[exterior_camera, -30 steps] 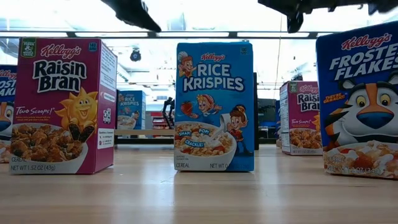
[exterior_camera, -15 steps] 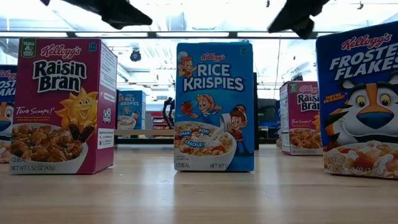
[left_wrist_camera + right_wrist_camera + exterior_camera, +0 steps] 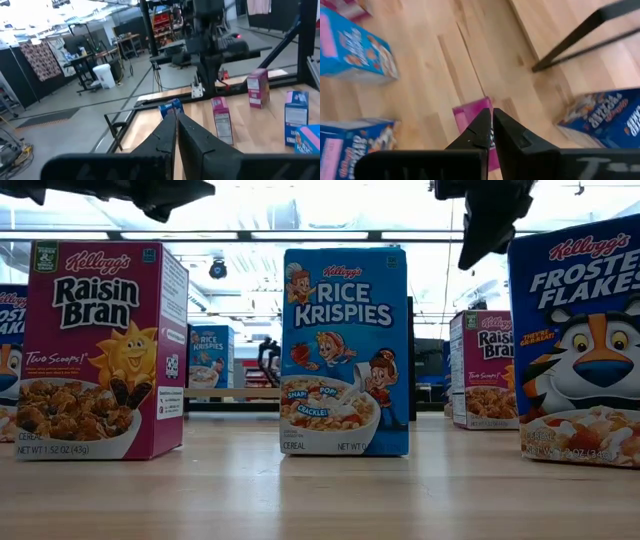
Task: Stack cereal on shelf
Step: Put the top violet cereal box on the shelf
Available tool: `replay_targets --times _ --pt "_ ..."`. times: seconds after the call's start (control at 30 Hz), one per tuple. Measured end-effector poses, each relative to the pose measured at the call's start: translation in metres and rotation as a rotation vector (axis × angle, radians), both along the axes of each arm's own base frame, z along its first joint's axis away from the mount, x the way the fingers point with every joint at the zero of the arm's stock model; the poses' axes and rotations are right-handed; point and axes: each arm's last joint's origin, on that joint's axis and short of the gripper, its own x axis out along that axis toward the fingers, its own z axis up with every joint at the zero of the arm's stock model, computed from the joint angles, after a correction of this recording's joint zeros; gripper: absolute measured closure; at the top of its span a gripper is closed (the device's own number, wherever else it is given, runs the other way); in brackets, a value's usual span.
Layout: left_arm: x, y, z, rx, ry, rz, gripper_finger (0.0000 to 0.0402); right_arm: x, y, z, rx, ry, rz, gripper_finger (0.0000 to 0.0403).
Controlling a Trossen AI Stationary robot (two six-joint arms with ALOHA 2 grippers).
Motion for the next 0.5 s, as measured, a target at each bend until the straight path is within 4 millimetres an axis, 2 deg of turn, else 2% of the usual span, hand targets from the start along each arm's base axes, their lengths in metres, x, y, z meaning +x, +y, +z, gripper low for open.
replay_targets --times 0.17,0.33,0.5 --pt "-0.002 0.0 0.001 0.002 -0.009 0.001 0.0401 0.011 0.001 -0.01 -0.012 0.148 0.007 0.0346" --pt "-0.002 0.0 0.0 0.01 -0.002 0.001 0.0401 0.02 0.002 -0.026 -0.04 0.277 0.06 0.0264" --pt "-0.001 0.0 0.0 0.01 0.002 0.001 0.0401 0.025 0.002 -0.032 -0.082 0.305 0.163 0.0188"
